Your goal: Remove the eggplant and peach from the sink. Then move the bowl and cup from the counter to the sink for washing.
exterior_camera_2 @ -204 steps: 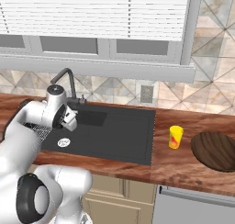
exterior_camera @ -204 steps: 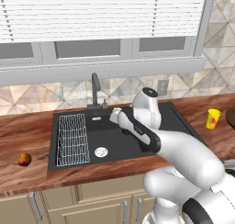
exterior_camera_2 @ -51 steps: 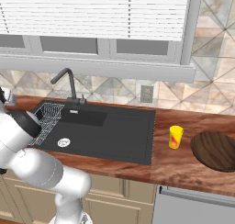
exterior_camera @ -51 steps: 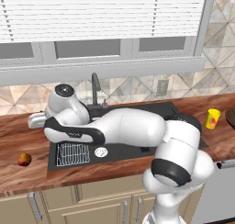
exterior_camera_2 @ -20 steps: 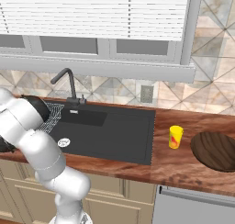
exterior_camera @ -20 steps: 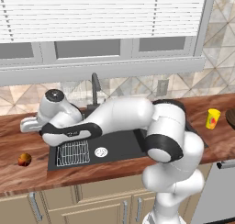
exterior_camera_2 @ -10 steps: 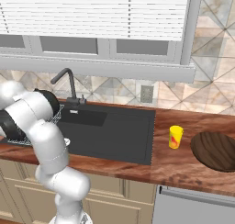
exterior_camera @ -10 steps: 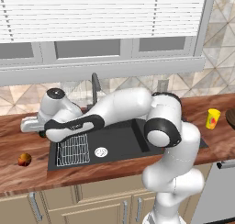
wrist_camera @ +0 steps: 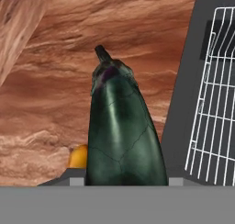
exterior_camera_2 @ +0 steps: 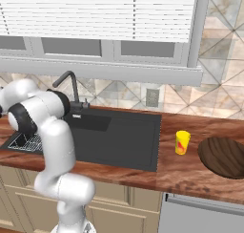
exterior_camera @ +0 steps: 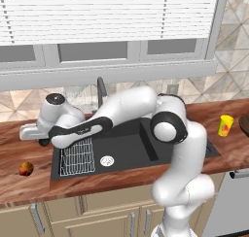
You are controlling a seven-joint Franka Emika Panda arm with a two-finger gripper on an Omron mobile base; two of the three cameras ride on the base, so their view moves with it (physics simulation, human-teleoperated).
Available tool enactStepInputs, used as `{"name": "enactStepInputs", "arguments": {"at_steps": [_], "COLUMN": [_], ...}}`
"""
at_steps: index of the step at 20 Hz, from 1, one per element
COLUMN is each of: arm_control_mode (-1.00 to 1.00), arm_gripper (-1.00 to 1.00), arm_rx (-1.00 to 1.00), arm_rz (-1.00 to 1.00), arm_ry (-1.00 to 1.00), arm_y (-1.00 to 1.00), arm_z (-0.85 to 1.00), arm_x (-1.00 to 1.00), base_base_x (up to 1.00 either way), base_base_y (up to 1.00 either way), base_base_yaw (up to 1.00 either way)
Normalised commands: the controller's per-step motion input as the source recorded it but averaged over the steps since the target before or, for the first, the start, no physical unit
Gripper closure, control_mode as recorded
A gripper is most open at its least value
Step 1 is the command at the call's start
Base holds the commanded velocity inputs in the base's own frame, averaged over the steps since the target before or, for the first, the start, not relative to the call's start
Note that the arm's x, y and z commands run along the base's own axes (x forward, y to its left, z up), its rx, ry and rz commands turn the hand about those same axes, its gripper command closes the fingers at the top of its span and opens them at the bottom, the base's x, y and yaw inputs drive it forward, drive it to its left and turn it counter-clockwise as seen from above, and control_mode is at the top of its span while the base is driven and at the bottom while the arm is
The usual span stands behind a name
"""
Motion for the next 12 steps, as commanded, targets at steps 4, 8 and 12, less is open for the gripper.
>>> {"name": "enactStepInputs", "arguments": {"at_steps": [4, 8, 12], "arm_control_mode": [-1.0, -1.0, -1.0], "arm_gripper": [1.0, 1.0, 1.0], "arm_rx": [0.0, 0.0, 0.0], "arm_rz": [-0.02, -0.03, -0.04], "arm_ry": [0.0, 0.0, 0.0], "arm_y": [0.18, 0.16, 0.11], "arm_z": [-0.03, -0.04, -0.05], "arm_x": [0.08, 0.09, 0.1], "base_base_x": [0.0, 0.0, 0.0], "base_base_y": [0.0, 0.0, 0.0], "base_base_yaw": [0.0, 0.0, 0.0]}}
